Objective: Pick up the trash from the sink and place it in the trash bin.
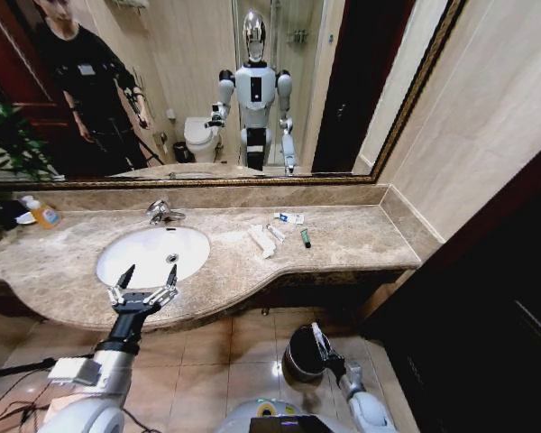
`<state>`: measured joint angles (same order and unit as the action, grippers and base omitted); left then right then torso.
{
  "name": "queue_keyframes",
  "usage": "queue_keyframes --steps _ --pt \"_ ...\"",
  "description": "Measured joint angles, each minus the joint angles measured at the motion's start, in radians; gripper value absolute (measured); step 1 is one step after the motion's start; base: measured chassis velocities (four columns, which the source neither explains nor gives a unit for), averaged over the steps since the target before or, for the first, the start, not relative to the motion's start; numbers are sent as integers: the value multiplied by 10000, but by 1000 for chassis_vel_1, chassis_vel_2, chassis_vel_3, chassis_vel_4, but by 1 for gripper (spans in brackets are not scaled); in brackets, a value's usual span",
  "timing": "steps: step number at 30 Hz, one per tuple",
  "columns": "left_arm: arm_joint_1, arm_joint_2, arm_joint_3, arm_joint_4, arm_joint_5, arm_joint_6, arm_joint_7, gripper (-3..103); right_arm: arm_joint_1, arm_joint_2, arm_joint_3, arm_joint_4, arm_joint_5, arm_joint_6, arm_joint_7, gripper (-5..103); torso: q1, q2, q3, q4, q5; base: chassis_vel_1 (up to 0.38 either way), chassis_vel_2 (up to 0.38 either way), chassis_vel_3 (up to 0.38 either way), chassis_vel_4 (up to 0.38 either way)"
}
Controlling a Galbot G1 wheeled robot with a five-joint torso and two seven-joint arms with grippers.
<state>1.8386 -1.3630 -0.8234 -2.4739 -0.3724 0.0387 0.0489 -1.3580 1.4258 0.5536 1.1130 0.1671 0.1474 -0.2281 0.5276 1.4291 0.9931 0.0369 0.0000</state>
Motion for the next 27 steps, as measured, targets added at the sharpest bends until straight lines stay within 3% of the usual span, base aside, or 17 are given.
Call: queue_keyframes --steps 2,5,10,18,20,26,27 --pt "0 0 0 0 0 0 0 100 13 16 -8 -22 -2 0 2 8 0 0 0 0 1 0 0 0 0" --pt "0 0 0 0 0 0 0 100 23 64 -43 -25 -32 -21 8 22 0 0 0 0 0 0 0 0 0" --pt "0 0 0 0 0 0 0 100 12 129 -48 3 -218 -37 35 33 0 0 0 0 0 0 0 0 0" --pt "0 0 0 0 0 0 0 100 -41 169 -53 133 -380 -70 132 71 0 0 0 0 0 0 0 0 0" --pt "0 0 0 0 0 0 0 100 -63 180 -55 176 -381 -89 135 71 0 0 0 0 0 0 0 0 0" --pt "0 0 0 0 0 0 0 100 -121 215 -62 303 -398 -131 173 97 0 0 0 0 0 0 0 0 0" --pt "0 0 0 0 0 0 0 100 -121 215 -62 303 -398 -131 173 97 0 0 0 0 0 0 0 0 0"
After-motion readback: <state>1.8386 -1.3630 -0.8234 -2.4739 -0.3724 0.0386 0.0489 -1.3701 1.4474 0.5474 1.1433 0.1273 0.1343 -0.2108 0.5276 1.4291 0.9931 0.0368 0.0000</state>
